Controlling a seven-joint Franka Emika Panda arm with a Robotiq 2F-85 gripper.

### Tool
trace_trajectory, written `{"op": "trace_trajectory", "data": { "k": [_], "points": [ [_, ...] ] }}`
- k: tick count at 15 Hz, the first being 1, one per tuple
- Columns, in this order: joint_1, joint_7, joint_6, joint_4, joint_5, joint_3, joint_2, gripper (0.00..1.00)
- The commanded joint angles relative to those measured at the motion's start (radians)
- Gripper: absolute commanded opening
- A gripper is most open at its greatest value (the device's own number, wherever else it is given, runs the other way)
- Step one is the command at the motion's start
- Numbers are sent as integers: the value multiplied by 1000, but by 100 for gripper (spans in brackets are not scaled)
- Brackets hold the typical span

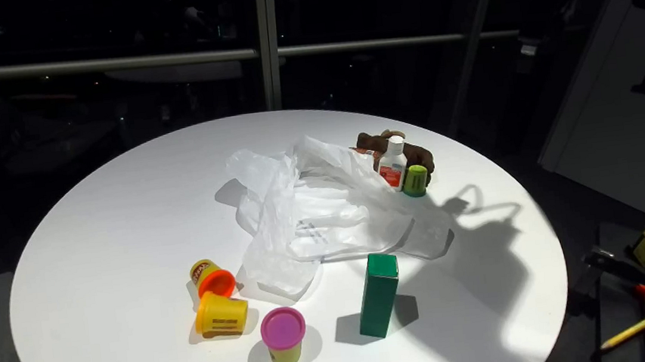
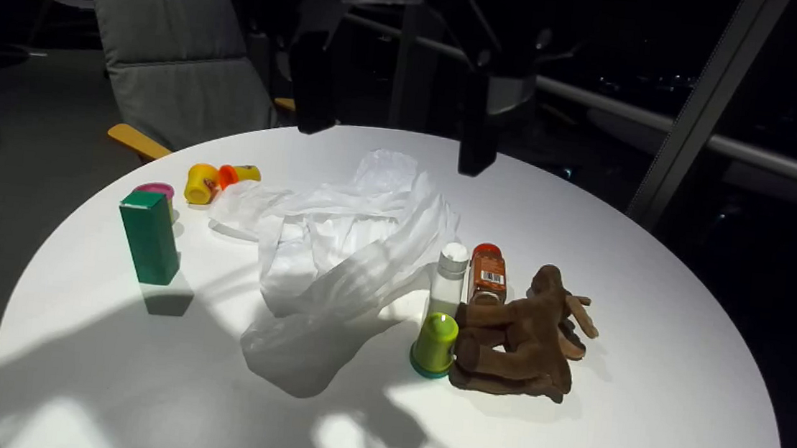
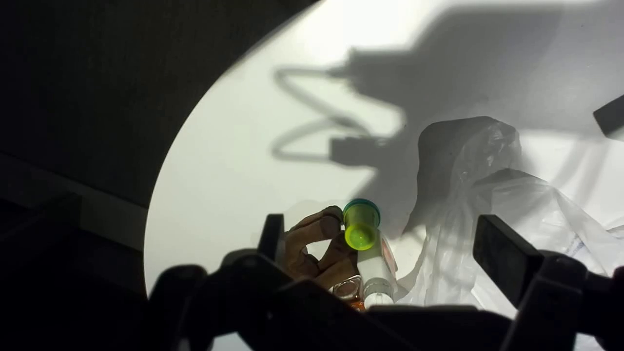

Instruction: Put the objects inside the plastic

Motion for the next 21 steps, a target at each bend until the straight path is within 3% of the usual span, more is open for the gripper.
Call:
{"op": "trace_trajectory", "data": {
  "k": [1, 5, 8, 15, 21],
  "points": [
    [6, 2, -3, 1, -2, -5, 0, 100],
    [-12, 25, 15, 14, -28, 0, 17, 100],
    [-1, -50, -2, 79, -19, -24, 81, 100],
    [14, -210, 4, 395, 2, -62, 428, 100],
    [7, -149, 245, 658, 2, -59, 760, 100]
  ]
}}
